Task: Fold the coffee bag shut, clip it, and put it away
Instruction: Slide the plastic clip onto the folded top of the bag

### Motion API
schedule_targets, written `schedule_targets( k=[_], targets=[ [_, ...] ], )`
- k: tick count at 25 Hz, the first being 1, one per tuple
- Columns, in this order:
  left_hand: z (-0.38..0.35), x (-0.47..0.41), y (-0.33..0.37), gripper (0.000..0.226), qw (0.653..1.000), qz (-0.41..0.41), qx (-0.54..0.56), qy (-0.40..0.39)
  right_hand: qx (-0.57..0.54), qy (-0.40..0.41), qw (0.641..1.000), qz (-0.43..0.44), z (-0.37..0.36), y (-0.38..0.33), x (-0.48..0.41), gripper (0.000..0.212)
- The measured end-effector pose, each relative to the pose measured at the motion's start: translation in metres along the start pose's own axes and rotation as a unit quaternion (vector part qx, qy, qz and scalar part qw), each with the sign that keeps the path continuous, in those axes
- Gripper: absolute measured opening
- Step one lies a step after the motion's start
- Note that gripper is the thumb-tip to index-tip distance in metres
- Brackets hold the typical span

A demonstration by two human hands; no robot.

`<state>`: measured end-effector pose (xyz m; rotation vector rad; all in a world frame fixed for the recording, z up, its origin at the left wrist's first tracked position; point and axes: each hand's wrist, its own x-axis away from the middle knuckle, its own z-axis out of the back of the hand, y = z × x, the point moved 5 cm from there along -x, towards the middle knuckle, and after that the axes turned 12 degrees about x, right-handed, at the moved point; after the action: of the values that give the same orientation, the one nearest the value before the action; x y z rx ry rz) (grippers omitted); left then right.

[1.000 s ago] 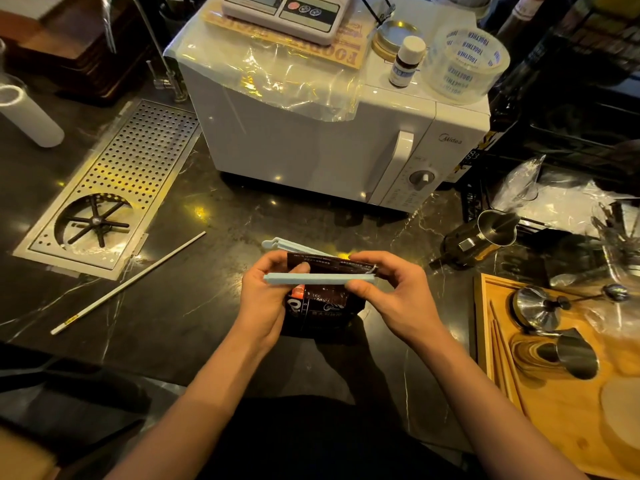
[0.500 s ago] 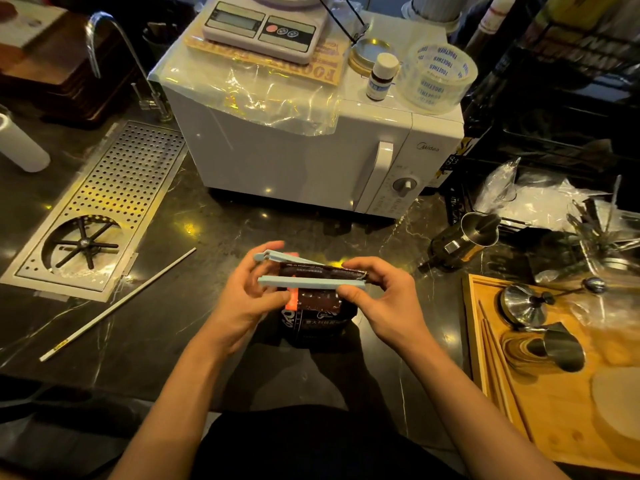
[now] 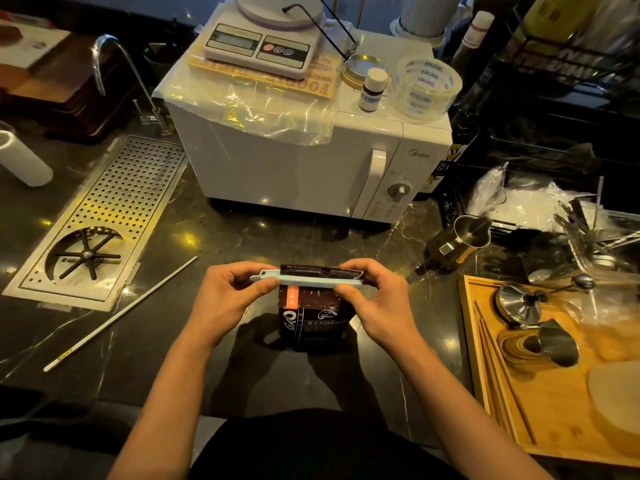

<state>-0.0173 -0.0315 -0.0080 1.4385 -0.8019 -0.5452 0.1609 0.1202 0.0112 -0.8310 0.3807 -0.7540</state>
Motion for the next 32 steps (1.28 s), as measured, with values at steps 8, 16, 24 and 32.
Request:
schedule_targets(
  k=[8, 16, 24, 32],
  targets=[
    [-0.004, 0.004, 0.018, 0.016, 0.981, -0.109, -0.163, -0.001, 0.026, -0.005, 1.0, 0.016, 0.0, -0.003, -0.004, 0.024],
    [-0.021, -0.01, 0.031, 0.04, 0.927, -0.194, -0.289, -0.139, 0.261, -0.161, 0.939, 0.157, 0.0, -0.039, -0.017, 0.032],
    [-0.02, -0.02, 0.038, 0.047, 0.906, -0.207, -0.341, -0.142, 0.393, -0.2, 0.874, 0.202, -0.027, -0.07, -0.028, 0.03],
    [-0.022, -0.021, 0.036, 0.023, 0.904, -0.207, -0.336, -0.166, 0.37, -0.161, 0.891, 0.208, -0.031, -0.072, -0.029, 0.02]
  ],
)
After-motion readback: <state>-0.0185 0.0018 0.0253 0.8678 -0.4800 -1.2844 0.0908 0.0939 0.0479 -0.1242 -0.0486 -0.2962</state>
